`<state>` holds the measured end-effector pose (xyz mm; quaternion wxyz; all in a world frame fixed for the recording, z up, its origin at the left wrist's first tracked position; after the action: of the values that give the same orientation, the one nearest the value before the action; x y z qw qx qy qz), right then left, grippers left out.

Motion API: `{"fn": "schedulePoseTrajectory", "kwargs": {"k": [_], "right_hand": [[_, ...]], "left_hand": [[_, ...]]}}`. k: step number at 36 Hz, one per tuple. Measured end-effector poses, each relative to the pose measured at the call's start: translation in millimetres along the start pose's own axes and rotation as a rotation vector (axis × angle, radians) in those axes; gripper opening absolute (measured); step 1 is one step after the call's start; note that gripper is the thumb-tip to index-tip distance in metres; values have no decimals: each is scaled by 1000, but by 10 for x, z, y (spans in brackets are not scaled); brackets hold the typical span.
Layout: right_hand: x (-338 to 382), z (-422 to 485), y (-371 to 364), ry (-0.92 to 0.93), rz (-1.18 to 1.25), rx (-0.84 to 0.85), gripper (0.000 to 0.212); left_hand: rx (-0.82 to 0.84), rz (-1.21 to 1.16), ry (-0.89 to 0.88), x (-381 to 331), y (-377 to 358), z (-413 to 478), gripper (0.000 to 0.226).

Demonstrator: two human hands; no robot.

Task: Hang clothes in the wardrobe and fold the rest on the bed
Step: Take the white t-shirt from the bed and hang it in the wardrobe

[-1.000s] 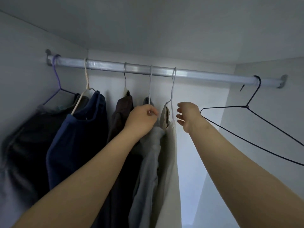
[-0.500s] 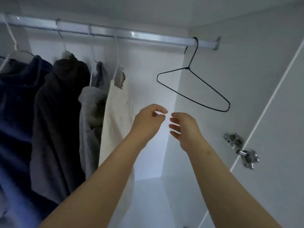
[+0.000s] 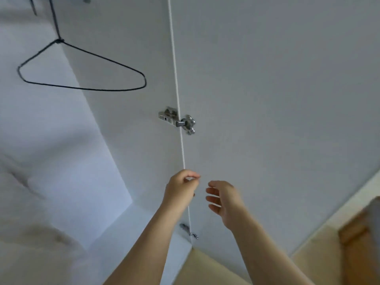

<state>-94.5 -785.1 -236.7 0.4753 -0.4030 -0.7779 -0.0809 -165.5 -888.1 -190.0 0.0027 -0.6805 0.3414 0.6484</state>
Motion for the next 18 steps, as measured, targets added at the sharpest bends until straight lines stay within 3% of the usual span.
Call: {"fn": "schedulePoseTrajectory", "kwargs": {"k": [10, 18], "right_hand": [[-540, -598, 1582, -36, 307, -441, 8], [-851, -1227, 2677, -29, 580, -690, 10]], "left_hand": [[486, 90, -56, 19, -1603, -474, 17], [758, 163, -98, -166, -2692, -1186, 18]]}}
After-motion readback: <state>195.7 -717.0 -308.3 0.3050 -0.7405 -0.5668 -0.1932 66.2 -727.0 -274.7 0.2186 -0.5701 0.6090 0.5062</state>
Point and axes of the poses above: each hand's wrist, its own z-axis towards the middle knuckle, its own y-axis out of the back of the hand, x = y × z, the point moved 6 cm from there along z, towards the middle knuckle, and after that the axes turned 7 degrees about z, right-handed, at the moved point
